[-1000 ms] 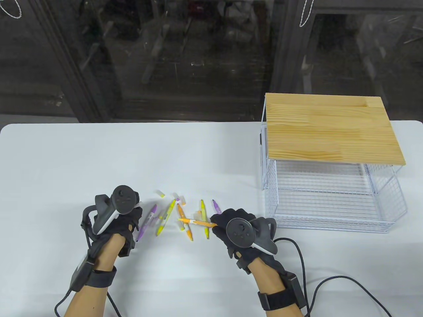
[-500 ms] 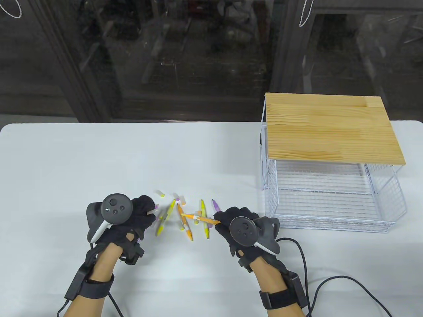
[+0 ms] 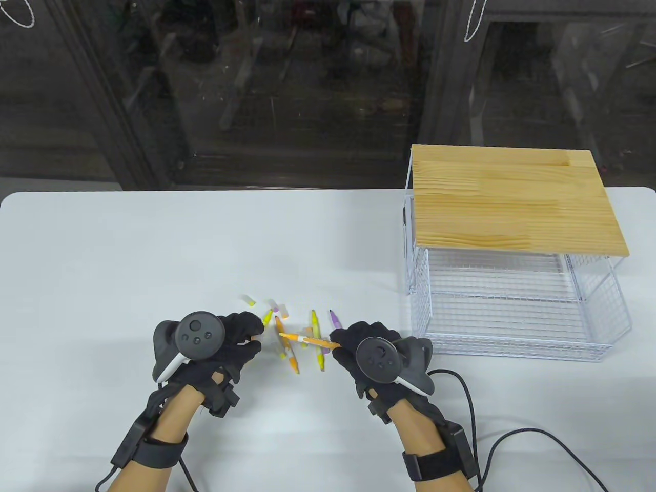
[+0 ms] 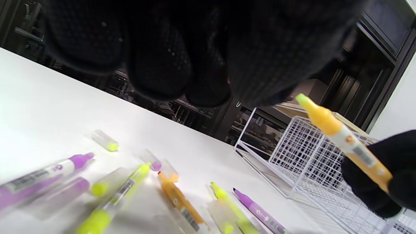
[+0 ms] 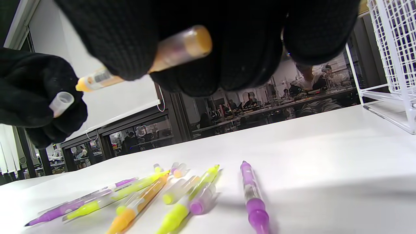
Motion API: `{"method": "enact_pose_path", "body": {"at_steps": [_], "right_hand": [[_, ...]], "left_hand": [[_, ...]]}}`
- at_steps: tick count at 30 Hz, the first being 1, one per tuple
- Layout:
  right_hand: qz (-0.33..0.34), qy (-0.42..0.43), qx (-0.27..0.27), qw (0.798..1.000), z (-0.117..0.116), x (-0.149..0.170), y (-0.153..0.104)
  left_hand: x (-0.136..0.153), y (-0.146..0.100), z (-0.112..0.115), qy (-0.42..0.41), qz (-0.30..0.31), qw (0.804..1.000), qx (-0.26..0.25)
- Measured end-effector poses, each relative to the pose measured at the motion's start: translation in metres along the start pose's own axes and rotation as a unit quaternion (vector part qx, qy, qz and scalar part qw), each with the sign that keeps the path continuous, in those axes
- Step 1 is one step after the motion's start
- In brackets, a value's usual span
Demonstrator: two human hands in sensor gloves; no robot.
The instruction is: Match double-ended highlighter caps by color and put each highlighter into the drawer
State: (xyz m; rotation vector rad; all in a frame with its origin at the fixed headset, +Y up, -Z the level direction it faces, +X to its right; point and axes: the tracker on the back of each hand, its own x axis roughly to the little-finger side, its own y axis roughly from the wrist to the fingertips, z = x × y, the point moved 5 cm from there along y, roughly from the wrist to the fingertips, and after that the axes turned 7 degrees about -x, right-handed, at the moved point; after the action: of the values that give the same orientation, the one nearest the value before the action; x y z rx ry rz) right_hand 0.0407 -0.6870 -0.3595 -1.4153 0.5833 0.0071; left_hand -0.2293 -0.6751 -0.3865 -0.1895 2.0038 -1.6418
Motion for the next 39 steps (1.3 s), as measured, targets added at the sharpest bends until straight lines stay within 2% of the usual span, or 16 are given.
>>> {"method": "enact_pose_path", "body": {"at_steps": [15,26,39], "right_hand": [[0.008,0.000,-0.009,1.000,-0.004,-0.004,0.000],[0.012,-0.006,0.010,1.000,-0.002,-0.007,0.000],[0.013,-0.006,0.010,1.000,-0.003,-0.007,-0.001]], "left_hand": [[-0.012,-0.002,0.009,0.010,0.019,1.000,0.001],[-0.016,-0.002,0.020,0.014,0.027,0.999,0.020],[-0.018,-0.003,0.022,0.012,0.026,0.999,0.023]]}}
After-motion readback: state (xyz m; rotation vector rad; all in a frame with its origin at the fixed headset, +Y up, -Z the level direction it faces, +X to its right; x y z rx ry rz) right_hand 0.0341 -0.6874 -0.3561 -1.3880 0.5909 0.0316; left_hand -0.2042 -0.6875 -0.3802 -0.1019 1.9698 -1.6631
